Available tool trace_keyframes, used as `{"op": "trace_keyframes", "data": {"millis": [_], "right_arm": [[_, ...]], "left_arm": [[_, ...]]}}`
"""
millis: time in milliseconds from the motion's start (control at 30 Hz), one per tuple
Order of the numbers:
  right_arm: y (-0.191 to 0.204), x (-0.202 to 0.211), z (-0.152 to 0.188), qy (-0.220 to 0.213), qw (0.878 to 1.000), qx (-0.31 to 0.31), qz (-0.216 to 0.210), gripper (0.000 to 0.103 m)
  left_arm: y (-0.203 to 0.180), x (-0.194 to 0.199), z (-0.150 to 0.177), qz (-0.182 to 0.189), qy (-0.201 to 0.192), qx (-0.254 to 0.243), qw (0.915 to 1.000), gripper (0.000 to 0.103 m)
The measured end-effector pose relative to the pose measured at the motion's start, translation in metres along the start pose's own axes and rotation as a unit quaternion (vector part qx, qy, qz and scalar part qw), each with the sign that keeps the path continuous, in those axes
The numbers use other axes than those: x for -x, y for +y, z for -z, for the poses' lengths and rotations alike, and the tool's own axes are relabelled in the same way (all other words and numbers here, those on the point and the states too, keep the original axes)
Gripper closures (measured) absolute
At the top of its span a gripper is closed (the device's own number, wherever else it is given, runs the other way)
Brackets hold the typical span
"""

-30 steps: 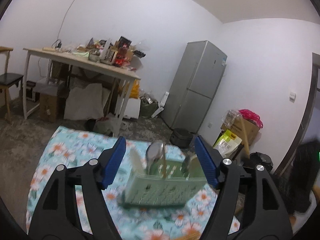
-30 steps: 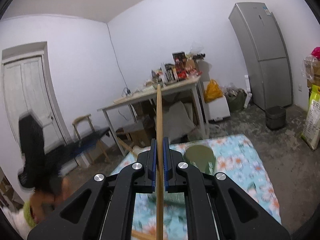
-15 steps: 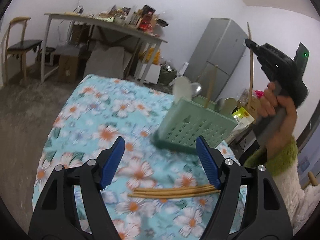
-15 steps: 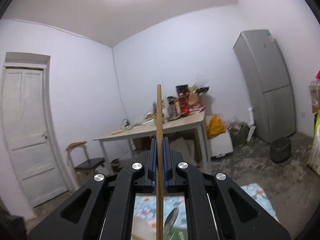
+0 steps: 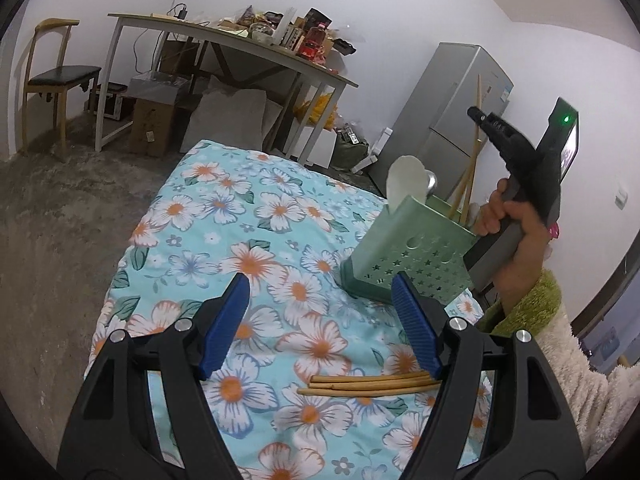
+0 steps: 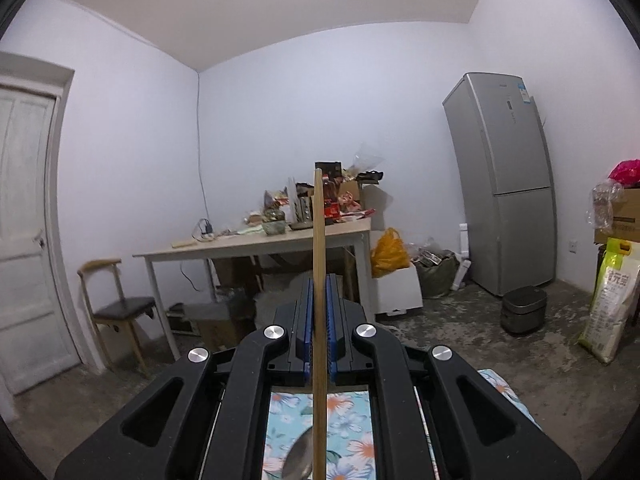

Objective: Organize utensils
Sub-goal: 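Lower the right gripper's chopstick into the holder and open the right gripper, then move both grippers back down to the remaining chopsticks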

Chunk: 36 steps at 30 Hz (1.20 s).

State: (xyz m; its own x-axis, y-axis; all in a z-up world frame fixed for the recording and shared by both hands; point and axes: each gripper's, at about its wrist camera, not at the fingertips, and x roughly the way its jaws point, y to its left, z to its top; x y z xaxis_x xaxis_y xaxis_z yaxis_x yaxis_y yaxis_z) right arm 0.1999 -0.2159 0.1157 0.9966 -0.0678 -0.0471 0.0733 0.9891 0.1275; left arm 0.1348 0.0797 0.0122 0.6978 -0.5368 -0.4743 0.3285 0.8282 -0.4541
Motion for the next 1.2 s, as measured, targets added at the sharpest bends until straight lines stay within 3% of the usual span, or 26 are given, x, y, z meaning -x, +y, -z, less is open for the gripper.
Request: {"op": "trace_keyframes", "data": {"millis": [733,833,1033,1200], "right_arm": [[0.009,0.007,-0.001,0.002,0.999,0.03,0.017,0.095],[0.009,0.015,-0.005,-0.005,0.999,0.028,0.015,0.075],[0.009,0.05,-0.023,-0.028,0.999,0.02,-0.005,0.066],[0.013,0.105,-0.039,-0.041,0.998,0.038,-0.029,0.058]], "left_arm": [[0.017,-0.003,0.0,-0.004,0.003,0.021,0.9998,0.033],[0.017,-0.002,0.0,-0.004,0.003,0.02,0.9998,0.034],[0.014,-0.001,0.002,-0.005,0.004,0.017,0.9998,0.033],[0.008,0.008,0.005,-0.008,0.001,0.012,0.9999,0.034]]}}
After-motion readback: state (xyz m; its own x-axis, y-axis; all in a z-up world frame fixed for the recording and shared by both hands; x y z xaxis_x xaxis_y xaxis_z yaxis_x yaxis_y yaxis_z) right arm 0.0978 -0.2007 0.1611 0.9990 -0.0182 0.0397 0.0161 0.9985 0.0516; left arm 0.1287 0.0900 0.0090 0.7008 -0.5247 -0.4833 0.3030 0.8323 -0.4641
